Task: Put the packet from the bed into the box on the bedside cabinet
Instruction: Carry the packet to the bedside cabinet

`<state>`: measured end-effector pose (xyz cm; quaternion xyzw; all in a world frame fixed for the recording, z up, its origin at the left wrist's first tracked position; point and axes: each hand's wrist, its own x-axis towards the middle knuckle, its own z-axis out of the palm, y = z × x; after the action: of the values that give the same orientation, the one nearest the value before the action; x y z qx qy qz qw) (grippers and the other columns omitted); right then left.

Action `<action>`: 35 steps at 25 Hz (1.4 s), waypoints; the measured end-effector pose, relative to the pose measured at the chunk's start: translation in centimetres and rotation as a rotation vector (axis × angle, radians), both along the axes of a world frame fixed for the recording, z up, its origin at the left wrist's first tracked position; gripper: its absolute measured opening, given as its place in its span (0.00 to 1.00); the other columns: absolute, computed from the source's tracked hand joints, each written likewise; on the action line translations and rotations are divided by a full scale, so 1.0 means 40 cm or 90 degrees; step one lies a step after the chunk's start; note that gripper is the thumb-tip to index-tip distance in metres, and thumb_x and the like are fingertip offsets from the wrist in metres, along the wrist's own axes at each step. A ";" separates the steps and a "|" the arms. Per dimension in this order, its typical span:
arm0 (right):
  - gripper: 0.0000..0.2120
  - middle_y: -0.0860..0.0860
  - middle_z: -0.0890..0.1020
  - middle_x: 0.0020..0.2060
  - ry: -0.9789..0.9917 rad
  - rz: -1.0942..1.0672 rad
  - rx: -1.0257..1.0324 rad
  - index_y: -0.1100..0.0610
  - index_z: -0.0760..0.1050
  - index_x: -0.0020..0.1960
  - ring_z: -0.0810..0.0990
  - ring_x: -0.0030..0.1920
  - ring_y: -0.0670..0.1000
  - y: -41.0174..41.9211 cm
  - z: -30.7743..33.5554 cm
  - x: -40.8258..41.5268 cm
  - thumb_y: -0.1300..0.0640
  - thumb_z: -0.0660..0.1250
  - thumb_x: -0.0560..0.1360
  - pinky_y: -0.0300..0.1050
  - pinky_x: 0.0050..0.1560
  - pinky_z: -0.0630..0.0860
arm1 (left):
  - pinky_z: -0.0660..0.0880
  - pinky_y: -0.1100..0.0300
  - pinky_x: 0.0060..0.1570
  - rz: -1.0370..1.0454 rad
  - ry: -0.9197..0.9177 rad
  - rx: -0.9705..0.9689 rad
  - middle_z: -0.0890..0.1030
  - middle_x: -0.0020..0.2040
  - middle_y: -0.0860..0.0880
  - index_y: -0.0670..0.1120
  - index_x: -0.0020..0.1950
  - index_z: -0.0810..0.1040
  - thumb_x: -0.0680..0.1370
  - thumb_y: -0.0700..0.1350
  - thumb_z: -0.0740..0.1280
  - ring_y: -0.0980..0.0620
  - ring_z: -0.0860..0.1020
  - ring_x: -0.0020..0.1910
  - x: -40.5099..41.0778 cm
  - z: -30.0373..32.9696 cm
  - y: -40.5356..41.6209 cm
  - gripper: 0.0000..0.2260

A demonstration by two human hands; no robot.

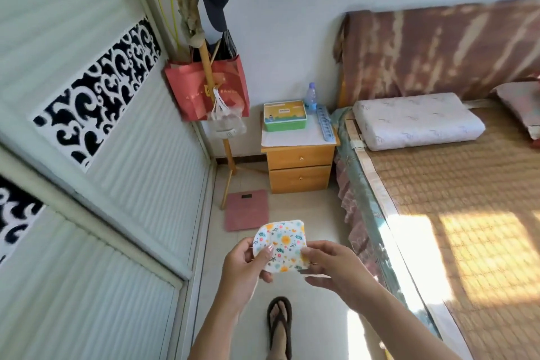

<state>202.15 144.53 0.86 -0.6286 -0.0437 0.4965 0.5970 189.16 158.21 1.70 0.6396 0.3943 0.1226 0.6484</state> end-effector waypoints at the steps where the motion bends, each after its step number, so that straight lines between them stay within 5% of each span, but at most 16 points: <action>1: 0.09 0.53 0.85 0.38 0.003 -0.013 -0.005 0.59 0.79 0.52 0.83 0.37 0.50 0.060 -0.007 0.049 0.57 0.69 0.74 0.43 0.40 0.80 | 0.78 0.60 0.31 0.000 0.004 0.001 0.84 0.39 0.46 0.44 0.49 0.78 0.76 0.43 0.68 0.54 0.76 0.25 0.051 -0.008 0.070 0.04; 11: 0.07 0.58 0.85 0.42 -0.002 -0.154 -0.052 0.59 0.78 0.52 0.85 0.39 0.52 0.451 0.003 0.534 0.59 0.66 0.75 0.43 0.37 0.81 | 0.80 0.64 0.32 -0.082 0.049 -0.019 0.85 0.41 0.53 0.52 0.46 0.76 0.75 0.47 0.69 0.56 0.82 0.31 0.586 -0.013 0.558 0.03; 16: 0.07 0.61 0.84 0.42 -0.007 -0.155 -0.099 0.60 0.77 0.52 0.83 0.39 0.54 0.596 -0.050 0.794 0.59 0.64 0.77 0.48 0.46 0.80 | 0.77 0.66 0.29 -0.036 0.063 -0.078 0.84 0.44 0.50 0.45 0.50 0.77 0.76 0.44 0.68 0.59 0.83 0.35 0.828 -0.081 0.689 0.06; 21: 0.09 0.60 0.83 0.43 -0.099 -0.065 -0.189 0.61 0.76 0.55 0.80 0.38 0.51 0.757 -0.097 1.183 0.58 0.61 0.78 0.39 0.37 0.77 | 0.78 0.66 0.31 0.038 0.074 -0.119 0.84 0.44 0.49 0.46 0.47 0.77 0.76 0.42 0.68 0.61 0.82 0.36 1.155 -0.141 0.839 0.01; 24: 0.12 0.53 0.81 0.47 -0.222 0.028 -0.245 0.59 0.75 0.58 0.79 0.46 0.50 0.838 -0.091 1.374 0.56 0.61 0.78 0.41 0.46 0.76 | 0.79 0.62 0.36 0.049 0.086 -0.125 0.83 0.43 0.50 0.47 0.45 0.77 0.76 0.40 0.67 0.59 0.82 0.37 1.324 -0.143 0.910 0.03; 28: 0.13 0.49 0.79 0.51 -0.356 0.179 -0.322 0.52 0.72 0.62 0.77 0.48 0.48 0.929 -0.101 1.563 0.51 0.58 0.79 0.36 0.40 0.70 | 0.80 0.66 0.35 0.053 0.100 -0.140 0.83 0.43 0.53 0.48 0.46 0.76 0.76 0.40 0.67 0.63 0.82 0.36 1.495 -0.176 0.997 0.03; 35: 0.17 0.54 0.79 0.59 -0.389 0.343 -0.421 0.53 0.68 0.66 0.78 0.57 0.53 1.057 -0.272 1.690 0.50 0.56 0.79 0.46 0.56 0.73 | 0.78 0.62 0.37 0.027 0.219 -0.179 0.80 0.44 0.52 0.45 0.52 0.74 0.78 0.41 0.63 0.55 0.80 0.41 1.626 -0.424 1.140 0.04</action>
<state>269.74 186.82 -10.03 -0.8659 -0.2169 0.4139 0.1782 254.22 203.81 -15.26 0.5462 0.5258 -0.0310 0.6513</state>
